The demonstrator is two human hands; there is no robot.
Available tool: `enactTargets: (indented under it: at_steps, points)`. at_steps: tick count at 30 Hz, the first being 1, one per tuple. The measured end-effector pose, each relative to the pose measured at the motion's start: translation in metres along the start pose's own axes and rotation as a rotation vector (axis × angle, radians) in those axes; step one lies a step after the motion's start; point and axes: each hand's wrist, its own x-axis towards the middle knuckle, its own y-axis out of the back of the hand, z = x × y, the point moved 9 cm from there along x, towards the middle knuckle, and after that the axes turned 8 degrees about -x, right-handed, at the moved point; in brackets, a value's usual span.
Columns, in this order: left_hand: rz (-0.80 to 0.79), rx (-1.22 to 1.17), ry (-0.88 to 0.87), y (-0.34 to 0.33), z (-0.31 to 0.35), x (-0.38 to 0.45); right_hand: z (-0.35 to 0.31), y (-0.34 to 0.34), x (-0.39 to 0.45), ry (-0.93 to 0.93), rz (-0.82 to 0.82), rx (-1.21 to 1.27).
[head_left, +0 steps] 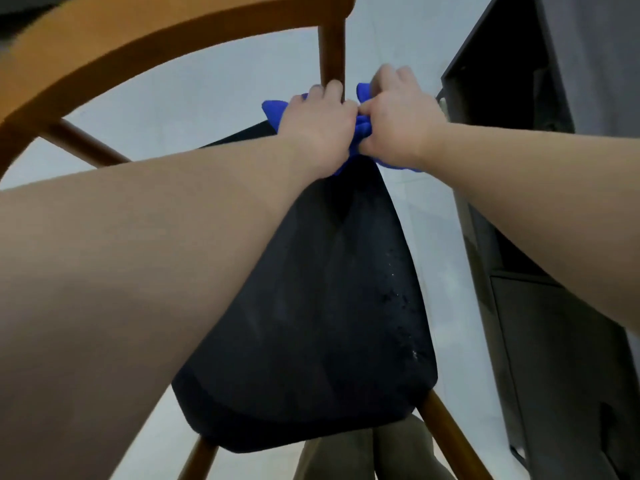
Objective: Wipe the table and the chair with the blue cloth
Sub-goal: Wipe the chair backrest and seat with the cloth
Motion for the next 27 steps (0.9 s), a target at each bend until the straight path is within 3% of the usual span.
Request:
enactTargets:
  at_steps: [2,5,13,21,27]
  points:
    - [-0.101,-0.099,0.023,-0.026,0.001,0.004,0.002,-0.023,-0.003,-0.017,-0.091,0.131]
    - [-0.122,-0.105,0.019,-0.038,0.006,0.008,0.008,-0.038,-0.010,-0.096,-0.168,0.271]
    - [-0.144,0.072,-0.024,-0.037,0.031,-0.010,0.013,-0.054,-0.028,-0.161,-0.227,0.305]
    - [-0.113,0.092,-0.020,-0.061,0.078,-0.057,0.022,-0.076,-0.090,-0.141,-0.218,0.380]
    - [-0.188,0.027,0.003,-0.085,0.114,-0.103,0.020,-0.096,-0.145,-0.090,-0.214,0.376]
